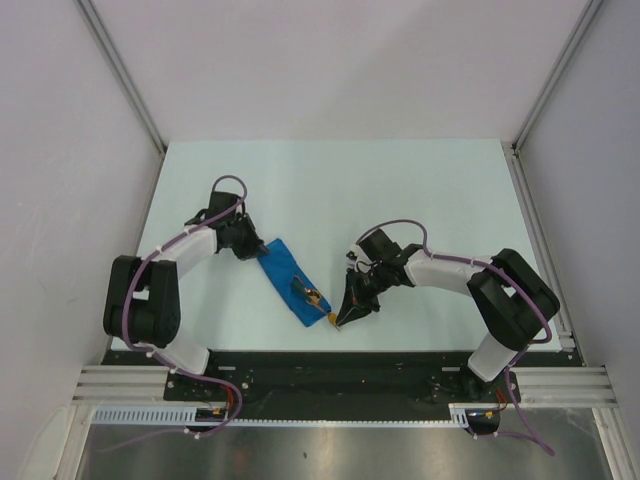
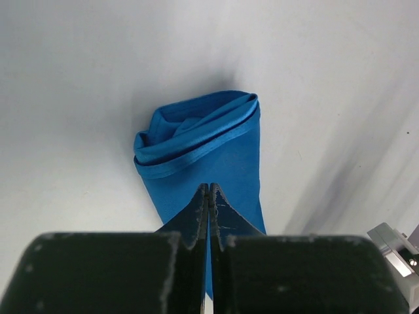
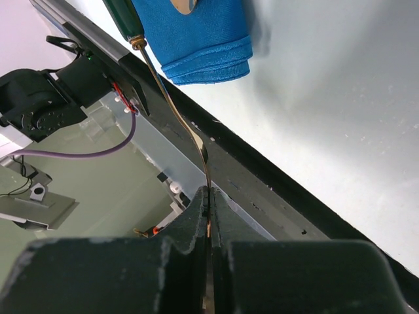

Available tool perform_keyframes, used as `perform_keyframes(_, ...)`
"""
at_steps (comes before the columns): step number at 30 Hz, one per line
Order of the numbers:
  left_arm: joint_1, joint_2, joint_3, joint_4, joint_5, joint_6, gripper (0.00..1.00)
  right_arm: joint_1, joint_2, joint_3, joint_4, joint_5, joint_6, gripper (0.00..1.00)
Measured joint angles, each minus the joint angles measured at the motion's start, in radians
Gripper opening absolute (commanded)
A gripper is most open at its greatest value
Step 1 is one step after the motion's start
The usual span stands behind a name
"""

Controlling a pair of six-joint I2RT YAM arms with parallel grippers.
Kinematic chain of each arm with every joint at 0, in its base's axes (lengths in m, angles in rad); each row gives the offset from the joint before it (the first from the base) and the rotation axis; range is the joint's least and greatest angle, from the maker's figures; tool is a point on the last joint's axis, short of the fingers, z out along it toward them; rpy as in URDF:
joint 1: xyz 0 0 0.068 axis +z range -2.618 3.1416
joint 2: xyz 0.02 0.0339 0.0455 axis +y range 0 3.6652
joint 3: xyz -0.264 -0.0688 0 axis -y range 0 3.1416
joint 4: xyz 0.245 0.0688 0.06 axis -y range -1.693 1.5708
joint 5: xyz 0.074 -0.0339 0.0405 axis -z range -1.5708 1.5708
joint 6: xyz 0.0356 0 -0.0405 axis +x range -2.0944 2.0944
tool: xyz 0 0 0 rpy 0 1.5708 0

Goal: Fold the napkin into a case and place the utensils inside
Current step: Insert the fork into the folded napkin.

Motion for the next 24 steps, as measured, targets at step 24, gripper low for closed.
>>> perform_keyframes(24, 0.0, 0.071, 0.0, 0.002, -0.02, -0.015, 0.0, 0.003, 0.054, 0.015, 0.016, 0.007, 0.047, 0.0)
